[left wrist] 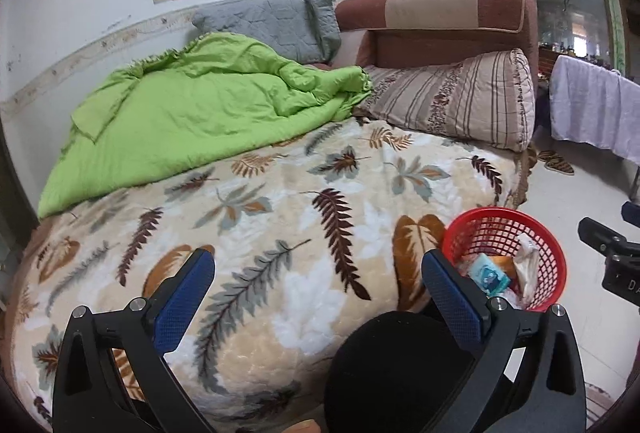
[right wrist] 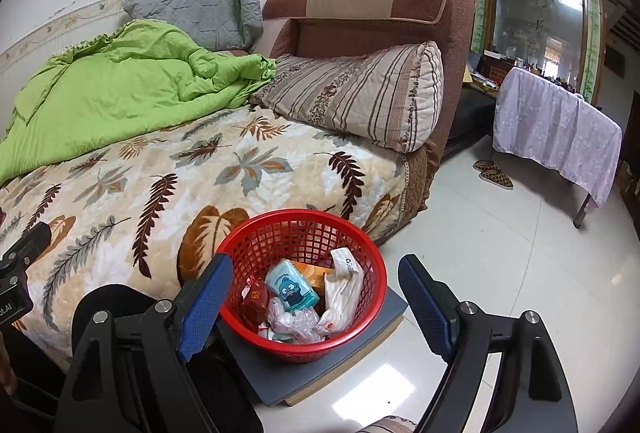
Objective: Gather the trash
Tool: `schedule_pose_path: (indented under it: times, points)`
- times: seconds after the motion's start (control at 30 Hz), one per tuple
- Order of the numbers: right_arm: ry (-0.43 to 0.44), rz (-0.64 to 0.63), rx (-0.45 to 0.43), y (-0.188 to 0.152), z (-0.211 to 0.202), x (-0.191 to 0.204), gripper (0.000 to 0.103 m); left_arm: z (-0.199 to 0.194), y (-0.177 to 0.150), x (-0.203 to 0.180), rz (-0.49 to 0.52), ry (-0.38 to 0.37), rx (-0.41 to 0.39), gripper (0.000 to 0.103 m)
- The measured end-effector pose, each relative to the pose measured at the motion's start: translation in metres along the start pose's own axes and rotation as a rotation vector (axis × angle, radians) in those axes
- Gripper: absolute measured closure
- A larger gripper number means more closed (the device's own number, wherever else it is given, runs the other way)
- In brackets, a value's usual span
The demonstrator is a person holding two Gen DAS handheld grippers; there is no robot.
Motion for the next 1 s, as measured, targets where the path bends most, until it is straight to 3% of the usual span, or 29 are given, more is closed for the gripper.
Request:
schedule_pose_path:
  times: [1.0]
  points:
    - [0.001,-0.023,0.010,0.002,0.004,0.008,0.015,0.005,-0.001,0.012,-0.023,-0.001,-0.003,0.000]
Point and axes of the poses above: each gripper's, at about its wrist camera, not at the fingertips, and z roughly the way its jaws point, x to its left, y to its top, the point moved 5 cm from there along z, roughly the way its jaws point, and after that the axes turned 13 degrees about -z, right-handed, at the moved point
